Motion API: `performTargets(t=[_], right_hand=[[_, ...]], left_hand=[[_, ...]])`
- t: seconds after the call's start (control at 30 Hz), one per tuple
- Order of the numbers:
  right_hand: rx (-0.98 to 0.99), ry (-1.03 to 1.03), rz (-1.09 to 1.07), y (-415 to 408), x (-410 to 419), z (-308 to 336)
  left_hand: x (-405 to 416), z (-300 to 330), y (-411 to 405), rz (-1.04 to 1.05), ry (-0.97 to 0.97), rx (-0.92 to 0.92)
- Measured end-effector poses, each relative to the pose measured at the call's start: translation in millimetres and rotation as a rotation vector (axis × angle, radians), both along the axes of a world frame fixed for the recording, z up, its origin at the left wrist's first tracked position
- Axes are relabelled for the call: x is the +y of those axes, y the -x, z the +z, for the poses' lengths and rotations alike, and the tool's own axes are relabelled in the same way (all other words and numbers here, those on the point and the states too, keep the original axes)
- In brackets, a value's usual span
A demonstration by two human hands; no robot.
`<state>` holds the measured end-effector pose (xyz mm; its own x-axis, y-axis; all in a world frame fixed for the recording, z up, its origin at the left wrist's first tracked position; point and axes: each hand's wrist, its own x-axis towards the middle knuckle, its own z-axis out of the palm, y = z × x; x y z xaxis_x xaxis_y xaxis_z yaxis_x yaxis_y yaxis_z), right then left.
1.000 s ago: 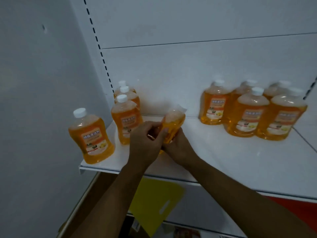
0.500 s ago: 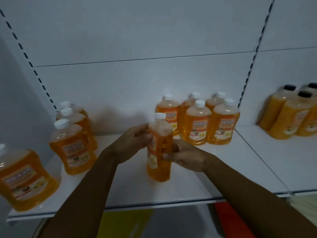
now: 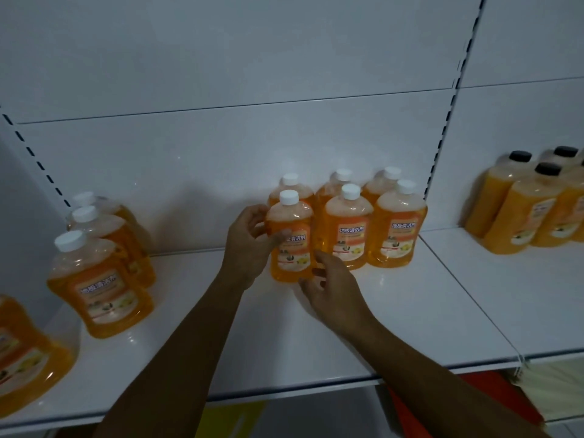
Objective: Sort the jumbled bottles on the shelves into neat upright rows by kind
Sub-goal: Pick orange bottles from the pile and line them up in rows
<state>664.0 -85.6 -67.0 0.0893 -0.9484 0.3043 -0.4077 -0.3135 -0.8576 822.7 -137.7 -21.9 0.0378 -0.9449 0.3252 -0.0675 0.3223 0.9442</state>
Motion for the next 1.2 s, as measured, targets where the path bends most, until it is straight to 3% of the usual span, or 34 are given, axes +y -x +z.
performTargets(t=[0.4,0.53,0.8,0.93,1.07,1.2], right_hand=[[0.156,0.007,-0.079,-9.2,-4.3,-21.4],[0.218,0.027,-0.052,-20.8,-5.2,-14.5],[0.166,-0.027,0.333,-116.3,-1.4,2.2],[0.078,-0.096,0.494,-172.4,0.3,16.9],[-0.031,-0.122,0.665,-213.0,-4.6,32.3],[-0.085,-0.126,0.660,-235.2,-10.8,29.7]], left_hand=[[-13.1,-7.4,15.2,0.076,0.028,-0.131],[3.6,-8.6,4.3,0.204,0.021,-0.244],[97.2,-12.7,-87.4,0.507,0.170,-0.447],[135.0,-16.0,-133.7,0.735,0.113,-0.444],[158.7,-25.6,-159.6,0.807,0.100,-0.412],[168.0,-30.1,-168.0,0.811,0.095,-0.422]])
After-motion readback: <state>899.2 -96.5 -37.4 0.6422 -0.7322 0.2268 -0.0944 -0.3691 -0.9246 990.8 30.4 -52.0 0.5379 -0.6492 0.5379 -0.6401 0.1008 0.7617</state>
